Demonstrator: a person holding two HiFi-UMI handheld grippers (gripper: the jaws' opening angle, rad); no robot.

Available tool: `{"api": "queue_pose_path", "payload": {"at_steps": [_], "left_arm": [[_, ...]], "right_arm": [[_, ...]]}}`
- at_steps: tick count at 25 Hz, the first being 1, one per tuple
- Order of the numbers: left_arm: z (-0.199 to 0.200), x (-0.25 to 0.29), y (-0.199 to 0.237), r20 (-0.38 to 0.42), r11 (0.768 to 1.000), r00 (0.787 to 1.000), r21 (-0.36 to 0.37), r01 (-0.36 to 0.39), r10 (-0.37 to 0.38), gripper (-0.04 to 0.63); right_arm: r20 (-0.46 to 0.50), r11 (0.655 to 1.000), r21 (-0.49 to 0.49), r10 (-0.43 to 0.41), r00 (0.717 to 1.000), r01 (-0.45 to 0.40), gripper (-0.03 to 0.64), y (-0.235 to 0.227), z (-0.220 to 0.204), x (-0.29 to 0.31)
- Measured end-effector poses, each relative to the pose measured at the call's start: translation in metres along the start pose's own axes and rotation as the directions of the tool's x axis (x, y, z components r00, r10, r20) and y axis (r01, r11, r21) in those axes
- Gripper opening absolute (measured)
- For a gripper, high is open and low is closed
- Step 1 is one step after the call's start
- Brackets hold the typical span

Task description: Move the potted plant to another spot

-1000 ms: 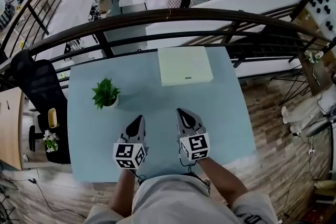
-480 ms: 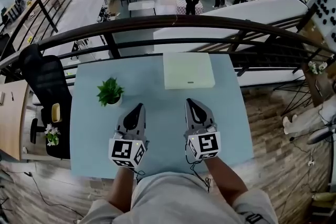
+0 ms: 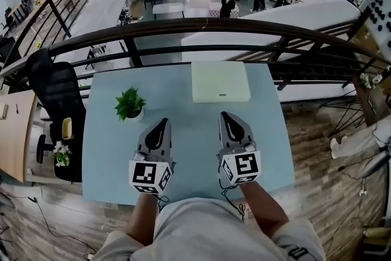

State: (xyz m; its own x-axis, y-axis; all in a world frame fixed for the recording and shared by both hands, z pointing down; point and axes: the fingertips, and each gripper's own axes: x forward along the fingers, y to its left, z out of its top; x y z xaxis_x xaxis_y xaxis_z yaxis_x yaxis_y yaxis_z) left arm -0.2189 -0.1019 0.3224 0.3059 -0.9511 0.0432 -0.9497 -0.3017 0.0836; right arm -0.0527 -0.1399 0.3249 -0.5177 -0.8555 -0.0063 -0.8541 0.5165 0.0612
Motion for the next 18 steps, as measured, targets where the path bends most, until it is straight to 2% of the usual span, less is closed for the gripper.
{"api": "queue_pose_path", "payload": {"at_steps": [18], "left_arm": [[-0.0052, -0.004, -0.0108, -0.009, 1.0, 1.0, 0.003, -0.001, 0.001, 0.012]], "right_arm": [[0.012, 1.0, 0.008, 0.008, 1.0, -0.008, 0.003, -0.0044, 0.0015, -0.009]]}}
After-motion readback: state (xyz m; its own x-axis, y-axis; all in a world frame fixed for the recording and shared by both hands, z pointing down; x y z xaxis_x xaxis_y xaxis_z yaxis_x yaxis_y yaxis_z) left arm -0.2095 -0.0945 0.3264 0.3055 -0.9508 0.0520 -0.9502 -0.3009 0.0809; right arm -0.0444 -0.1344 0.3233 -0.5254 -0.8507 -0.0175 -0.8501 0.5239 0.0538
